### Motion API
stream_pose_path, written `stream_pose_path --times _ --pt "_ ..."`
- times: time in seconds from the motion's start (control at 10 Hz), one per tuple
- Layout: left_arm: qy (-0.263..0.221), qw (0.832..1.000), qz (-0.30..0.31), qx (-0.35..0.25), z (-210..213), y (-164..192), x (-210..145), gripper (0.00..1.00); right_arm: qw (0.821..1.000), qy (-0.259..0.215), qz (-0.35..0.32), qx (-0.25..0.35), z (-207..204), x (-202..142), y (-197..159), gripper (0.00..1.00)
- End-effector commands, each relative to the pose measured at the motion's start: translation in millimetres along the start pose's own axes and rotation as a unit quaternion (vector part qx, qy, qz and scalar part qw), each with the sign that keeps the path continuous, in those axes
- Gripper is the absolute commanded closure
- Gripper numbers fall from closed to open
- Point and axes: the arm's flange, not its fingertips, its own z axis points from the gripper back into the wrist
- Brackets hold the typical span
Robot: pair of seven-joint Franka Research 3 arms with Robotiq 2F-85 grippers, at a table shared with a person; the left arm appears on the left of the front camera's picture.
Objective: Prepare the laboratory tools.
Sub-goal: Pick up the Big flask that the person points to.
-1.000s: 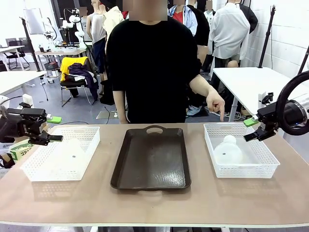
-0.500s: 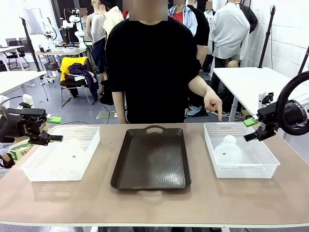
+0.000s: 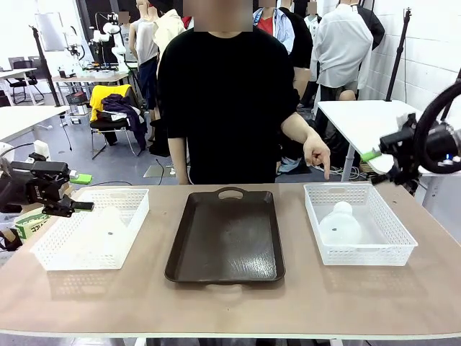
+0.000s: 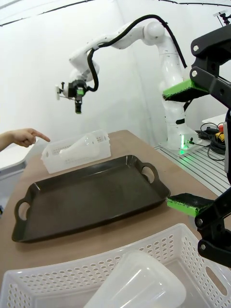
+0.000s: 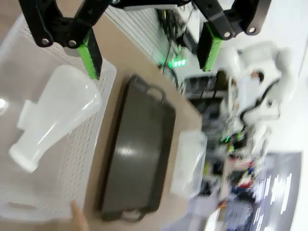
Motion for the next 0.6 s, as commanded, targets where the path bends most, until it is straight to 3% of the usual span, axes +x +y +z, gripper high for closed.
stream_pose_path --times 0.0,0.2,0.5 --pt "-0.002 1.000 -0.001 -0.006 1 -1 0 0.00 0.989 -0.061 -0.076 -0.111 -22 4 41 0.00" --pt "-0.002 1.000 -0.001 -0.006 1 -1 0 0.00 0.960 -0.079 -0.155 -0.222 -44 23 74 0.00" --pt "-0.002 1.000 -0.001 -0.006 1 -1 0 0.00 0.870 -0.194 -0.225 -0.393 -96 41 96 0.00"
